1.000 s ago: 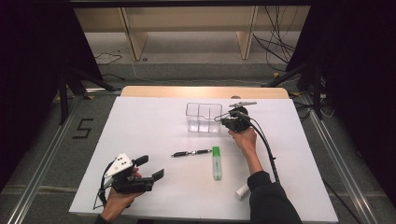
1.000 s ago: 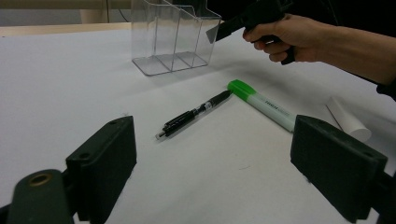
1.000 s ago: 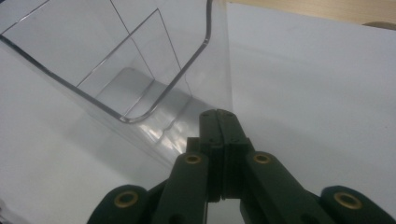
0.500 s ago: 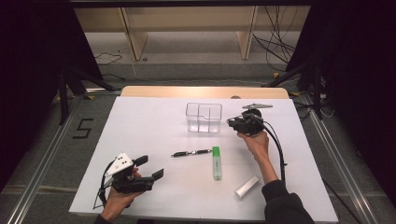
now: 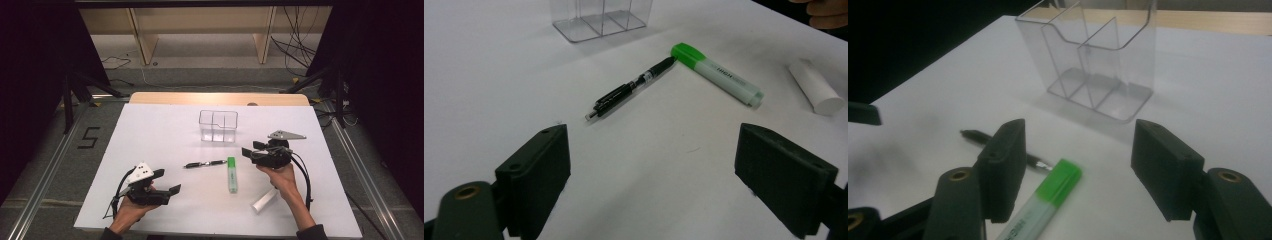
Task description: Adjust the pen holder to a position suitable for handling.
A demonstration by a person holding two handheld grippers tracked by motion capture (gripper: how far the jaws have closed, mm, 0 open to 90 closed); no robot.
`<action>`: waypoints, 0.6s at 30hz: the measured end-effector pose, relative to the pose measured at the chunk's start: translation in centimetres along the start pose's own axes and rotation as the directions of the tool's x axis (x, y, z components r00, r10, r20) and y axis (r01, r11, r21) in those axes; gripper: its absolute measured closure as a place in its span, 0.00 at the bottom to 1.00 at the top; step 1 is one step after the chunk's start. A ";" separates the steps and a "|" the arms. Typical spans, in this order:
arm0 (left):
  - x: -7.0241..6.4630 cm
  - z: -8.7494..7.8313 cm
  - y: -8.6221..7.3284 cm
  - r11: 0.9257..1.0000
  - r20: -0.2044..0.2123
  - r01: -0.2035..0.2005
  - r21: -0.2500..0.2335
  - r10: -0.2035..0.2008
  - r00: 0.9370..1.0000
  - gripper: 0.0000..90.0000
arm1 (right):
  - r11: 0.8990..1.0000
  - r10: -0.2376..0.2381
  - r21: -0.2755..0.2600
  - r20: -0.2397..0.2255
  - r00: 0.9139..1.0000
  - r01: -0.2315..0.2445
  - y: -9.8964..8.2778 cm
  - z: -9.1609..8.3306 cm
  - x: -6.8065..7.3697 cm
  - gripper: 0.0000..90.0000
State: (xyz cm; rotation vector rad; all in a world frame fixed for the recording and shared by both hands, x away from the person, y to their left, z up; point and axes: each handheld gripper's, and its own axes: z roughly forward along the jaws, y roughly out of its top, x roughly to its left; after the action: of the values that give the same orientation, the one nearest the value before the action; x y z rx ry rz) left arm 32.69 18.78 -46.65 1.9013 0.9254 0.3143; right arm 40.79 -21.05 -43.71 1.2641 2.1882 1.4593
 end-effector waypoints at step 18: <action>1.1 1.4 1.8 0.997 -0.008 -0.031 0.066 0.032 0.999 0.16 | 0.998 -0.052 -0.042 -0.064 0.997 0.049 -2.8 -2.1 3.4 0.36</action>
State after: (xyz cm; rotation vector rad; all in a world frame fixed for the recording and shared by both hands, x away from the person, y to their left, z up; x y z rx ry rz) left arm 35.11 18.19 -45.99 1.9776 0.9228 0.3151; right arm 36.00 -20.22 -44.21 1.1553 2.2029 1.5375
